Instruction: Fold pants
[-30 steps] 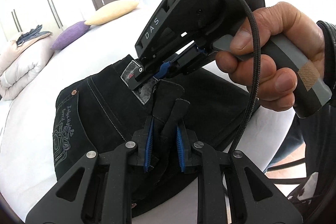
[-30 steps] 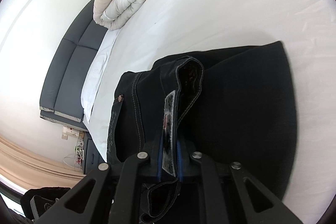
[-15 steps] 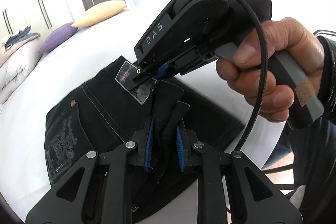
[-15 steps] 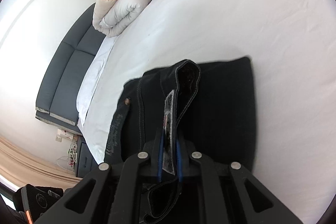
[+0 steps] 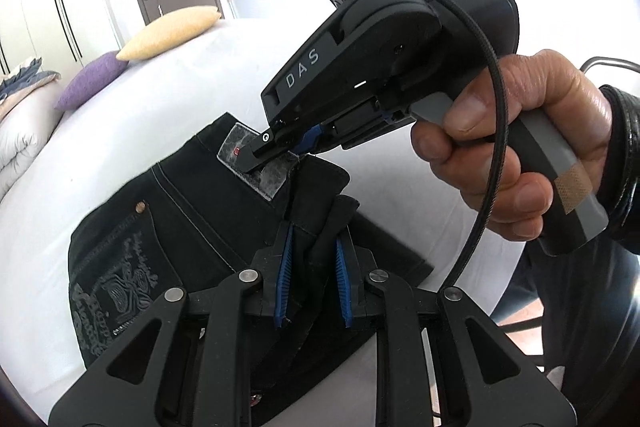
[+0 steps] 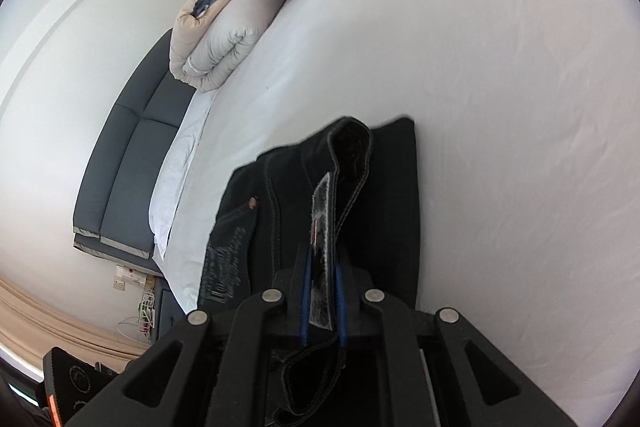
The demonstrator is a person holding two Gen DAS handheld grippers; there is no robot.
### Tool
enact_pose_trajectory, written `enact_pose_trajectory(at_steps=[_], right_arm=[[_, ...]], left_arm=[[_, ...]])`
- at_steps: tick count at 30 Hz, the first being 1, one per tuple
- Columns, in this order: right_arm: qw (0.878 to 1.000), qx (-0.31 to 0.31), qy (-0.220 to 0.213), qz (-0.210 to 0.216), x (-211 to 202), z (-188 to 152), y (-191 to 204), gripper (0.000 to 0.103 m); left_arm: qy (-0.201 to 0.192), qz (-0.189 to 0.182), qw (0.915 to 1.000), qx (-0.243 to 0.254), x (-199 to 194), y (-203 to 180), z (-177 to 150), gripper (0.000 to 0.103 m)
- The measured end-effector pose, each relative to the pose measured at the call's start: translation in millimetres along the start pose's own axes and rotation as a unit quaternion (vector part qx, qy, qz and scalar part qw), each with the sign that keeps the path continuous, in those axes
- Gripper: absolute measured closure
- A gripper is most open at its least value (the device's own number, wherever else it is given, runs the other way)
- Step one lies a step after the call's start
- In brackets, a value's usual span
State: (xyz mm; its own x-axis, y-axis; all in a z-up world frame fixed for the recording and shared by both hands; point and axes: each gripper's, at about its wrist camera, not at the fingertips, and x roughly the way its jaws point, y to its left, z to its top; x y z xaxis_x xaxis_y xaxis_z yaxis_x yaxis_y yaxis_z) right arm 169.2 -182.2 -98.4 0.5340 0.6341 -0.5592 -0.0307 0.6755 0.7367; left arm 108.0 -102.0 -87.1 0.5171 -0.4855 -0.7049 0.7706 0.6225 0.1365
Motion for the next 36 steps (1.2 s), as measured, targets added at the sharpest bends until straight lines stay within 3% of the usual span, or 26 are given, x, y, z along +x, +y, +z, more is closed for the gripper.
enact_pose_trajectory(at_steps=[7, 15, 18, 22, 27, 31, 34, 36], right_arm=[[0.999, 0.039, 0.004, -0.001, 1, -15, -27, 0.091], [0.999, 0.043, -0.009, 0.002, 0, -23, -34, 0.09], [0.998, 0.056, -0.02, 0.021, 0, -27, -45, 0.09], [0.997, 0.072, -0.025, 0.033, -6, -31, -48, 0.087], [0.995, 0.085, -0.054, -0.011, -42, -37, -45, 0.074], [0.996, 0.061, -0.058, 0.015, -57, -32, -20, 0.076], [1.0, 0.011, -0.021, 0.02, -36, -30, 12, 0.081], [1.0, 0.001, 0.006, 0.009, -14, -30, 19, 0.086]], left_arm=[[0.021, -0.009, 0.9996, 0.014, 8, -10, -20, 0.085], [0.026, -0.014, 0.9994, 0.019, 8, 3, -36, 0.085], [0.023, -0.029, 0.9993, 0.001, -4, 8, -31, 0.082], [-0.003, -0.081, 0.9949, -0.061, -40, 38, -37, 0.082], [-0.03, -0.073, 0.9891, -0.124, -80, 97, -54, 0.082], [-0.021, -0.051, 0.9815, -0.183, -67, 175, -68, 0.082], [0.01, -0.037, 0.9803, -0.194, -44, 210, -65, 0.082], [0.018, -0.034, 0.9786, -0.202, -28, 226, -46, 0.082]])
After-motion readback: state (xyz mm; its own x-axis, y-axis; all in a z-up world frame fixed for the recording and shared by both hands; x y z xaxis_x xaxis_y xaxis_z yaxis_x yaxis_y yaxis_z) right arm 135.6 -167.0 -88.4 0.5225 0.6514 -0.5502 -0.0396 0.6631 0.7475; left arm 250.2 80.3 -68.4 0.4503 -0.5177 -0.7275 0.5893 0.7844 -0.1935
